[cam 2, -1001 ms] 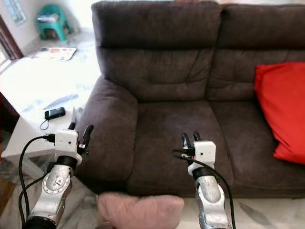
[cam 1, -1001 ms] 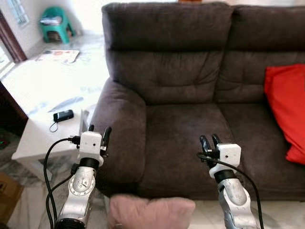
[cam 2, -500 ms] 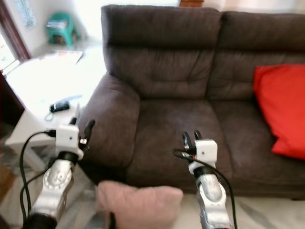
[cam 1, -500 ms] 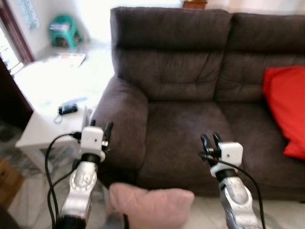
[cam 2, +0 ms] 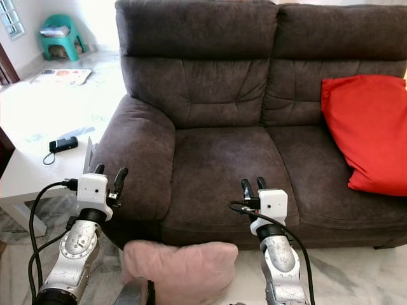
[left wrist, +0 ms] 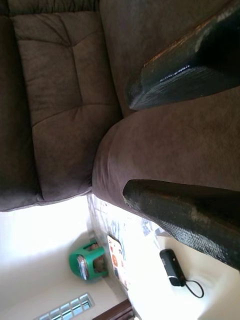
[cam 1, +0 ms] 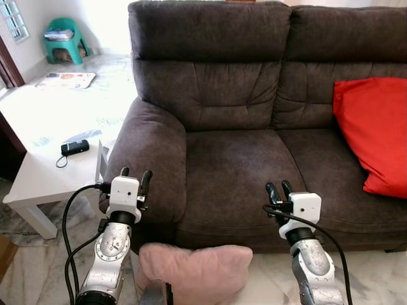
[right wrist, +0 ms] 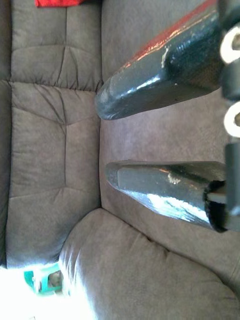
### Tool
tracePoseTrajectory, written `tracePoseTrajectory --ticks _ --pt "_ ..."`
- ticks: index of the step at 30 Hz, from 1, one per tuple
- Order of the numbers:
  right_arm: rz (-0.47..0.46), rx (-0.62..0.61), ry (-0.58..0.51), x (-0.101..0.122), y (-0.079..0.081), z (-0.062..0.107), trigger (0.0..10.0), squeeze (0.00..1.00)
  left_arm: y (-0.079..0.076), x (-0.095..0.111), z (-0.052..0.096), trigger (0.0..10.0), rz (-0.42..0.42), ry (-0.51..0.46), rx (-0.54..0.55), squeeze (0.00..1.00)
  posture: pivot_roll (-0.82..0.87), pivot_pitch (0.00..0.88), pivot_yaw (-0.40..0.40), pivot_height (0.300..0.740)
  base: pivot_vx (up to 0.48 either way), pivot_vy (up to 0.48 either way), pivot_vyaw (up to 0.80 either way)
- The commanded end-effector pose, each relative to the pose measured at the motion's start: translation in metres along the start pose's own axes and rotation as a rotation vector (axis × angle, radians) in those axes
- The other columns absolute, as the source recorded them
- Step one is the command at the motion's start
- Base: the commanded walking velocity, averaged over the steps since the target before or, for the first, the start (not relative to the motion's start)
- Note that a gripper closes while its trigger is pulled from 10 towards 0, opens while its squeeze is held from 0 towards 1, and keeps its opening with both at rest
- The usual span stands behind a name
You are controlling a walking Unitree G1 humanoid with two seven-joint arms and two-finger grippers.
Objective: Move the pillow to the sofa from floor
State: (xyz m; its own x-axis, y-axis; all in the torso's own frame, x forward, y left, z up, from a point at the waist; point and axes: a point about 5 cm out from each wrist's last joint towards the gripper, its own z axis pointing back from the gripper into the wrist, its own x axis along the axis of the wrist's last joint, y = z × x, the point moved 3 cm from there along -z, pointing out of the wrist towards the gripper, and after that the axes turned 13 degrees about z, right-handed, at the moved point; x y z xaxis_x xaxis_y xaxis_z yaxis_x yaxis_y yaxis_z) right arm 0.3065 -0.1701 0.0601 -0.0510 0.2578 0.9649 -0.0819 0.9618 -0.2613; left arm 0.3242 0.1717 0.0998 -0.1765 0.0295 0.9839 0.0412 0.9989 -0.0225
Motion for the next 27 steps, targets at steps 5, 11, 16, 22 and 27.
tracePoseTrajectory --ticks 5,11,16,22,27 --pt "-0.004 0.009 0.003 0.0019 0.0019 -0.0024 10.0 0.00 -0.0002 0.0021 -0.0023 10.0 -0.005 0.002 -0.011 0.00 0.06 0.000 -0.014 0.628 0.000 0.000 0.00" --pt "-0.006 0.018 0.003 0.0025 0.0040 -0.0030 10.0 0.00 -0.0001 0.0020 -0.0025 10.0 -0.006 0.002 -0.011 0.00 0.06 0.000 -0.013 0.603 0.000 0.000 0.00" --pt "0.000 0.018 -0.007 0.0028 0.0033 -0.0017 10.0 0.00 -0.0008 0.0013 -0.0027 10.0 -0.006 0.004 -0.012 0.00 0.06 0.000 -0.015 0.585 0.000 0.000 0.00" --pt "-0.001 0.018 -0.011 0.0034 0.0023 -0.0025 10.0 0.00 -0.0008 0.0014 -0.0029 10.0 -0.005 0.004 -0.010 0.00 0.06 0.000 -0.016 0.585 0.000 0.000 0.00" --pt "-0.001 0.024 -0.011 0.0039 0.0033 -0.0030 10.0 0.00 -0.0007 0.0011 -0.0027 10.0 -0.006 0.005 -0.011 0.00 0.06 0.000 -0.016 0.585 0.000 0.000 0.00"
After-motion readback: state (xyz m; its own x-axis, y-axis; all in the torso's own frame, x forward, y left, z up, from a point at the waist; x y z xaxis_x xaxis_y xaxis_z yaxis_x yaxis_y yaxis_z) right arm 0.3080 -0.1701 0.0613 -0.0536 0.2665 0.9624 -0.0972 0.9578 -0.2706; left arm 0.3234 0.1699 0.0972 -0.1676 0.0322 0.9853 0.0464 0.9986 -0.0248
